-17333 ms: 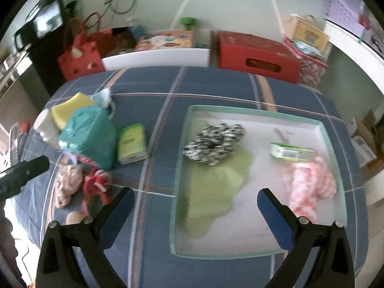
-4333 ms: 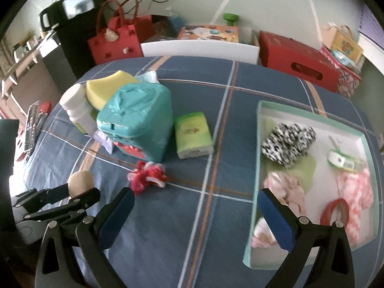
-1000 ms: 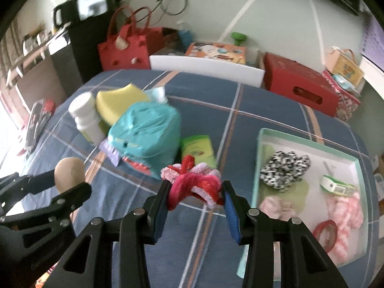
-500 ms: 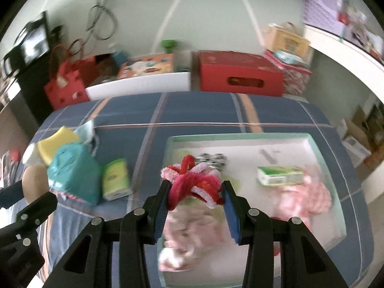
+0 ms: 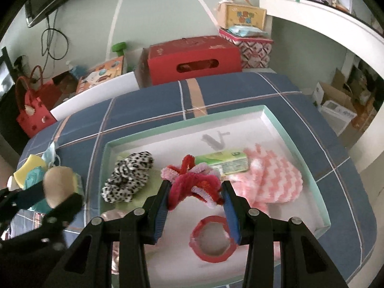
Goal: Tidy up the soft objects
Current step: 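Carry the beige sponge with the left gripper while the right gripper carries the hair tie over the tray, then open the left gripper to drop the sponge into the tray while the right gripper drops the hair tie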
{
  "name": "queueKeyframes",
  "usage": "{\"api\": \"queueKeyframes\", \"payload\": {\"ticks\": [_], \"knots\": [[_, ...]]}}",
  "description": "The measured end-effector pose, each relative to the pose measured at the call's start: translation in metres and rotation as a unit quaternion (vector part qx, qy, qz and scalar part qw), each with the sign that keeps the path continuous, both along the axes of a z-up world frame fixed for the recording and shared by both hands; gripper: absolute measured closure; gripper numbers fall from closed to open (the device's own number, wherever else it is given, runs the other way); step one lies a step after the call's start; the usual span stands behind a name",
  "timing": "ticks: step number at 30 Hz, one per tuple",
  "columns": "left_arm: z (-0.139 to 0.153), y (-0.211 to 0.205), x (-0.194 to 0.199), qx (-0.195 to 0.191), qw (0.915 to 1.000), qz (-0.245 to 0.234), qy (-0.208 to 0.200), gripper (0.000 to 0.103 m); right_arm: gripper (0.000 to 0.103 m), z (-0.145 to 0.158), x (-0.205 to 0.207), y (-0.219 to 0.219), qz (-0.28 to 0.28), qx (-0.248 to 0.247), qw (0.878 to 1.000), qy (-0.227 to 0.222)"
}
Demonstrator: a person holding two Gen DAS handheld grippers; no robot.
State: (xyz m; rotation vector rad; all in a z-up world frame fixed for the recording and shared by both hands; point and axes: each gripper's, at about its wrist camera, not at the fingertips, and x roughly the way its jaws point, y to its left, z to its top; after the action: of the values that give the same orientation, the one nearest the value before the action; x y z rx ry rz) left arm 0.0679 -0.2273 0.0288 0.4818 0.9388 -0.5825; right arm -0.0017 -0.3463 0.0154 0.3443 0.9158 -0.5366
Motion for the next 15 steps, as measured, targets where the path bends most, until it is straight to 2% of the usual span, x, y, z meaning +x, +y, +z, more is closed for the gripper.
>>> {"api": "queueKeyframes", "payload": {"ticks": [2,7,10,15], "knots": [[-0.008,-0.009,0.002,0.002,0.9999,-0.007,0.008,0.052,0.058,-0.003,-0.001,-0.005,-0.007,0.002,1.0,0.006],[-0.021,-0.02,0.01,-0.024,0.9987,-0.016,0.041,0.052,0.058,-0.016,-0.005,-0.014,-0.019,0.009,0.999,0.029],[-0.029,-0.021,0.015,-0.051,0.9954,-0.019,0.079,0.051,0.058,-0.021,-0.006,-0.016,-0.022,0.013,0.999,0.039],[-0.04,-0.023,0.017,-0.073,0.9902,-0.025,0.117,0.05,0.057,-0.024,-0.006,-0.016,-0.024,0.011,0.999,0.046]]}}
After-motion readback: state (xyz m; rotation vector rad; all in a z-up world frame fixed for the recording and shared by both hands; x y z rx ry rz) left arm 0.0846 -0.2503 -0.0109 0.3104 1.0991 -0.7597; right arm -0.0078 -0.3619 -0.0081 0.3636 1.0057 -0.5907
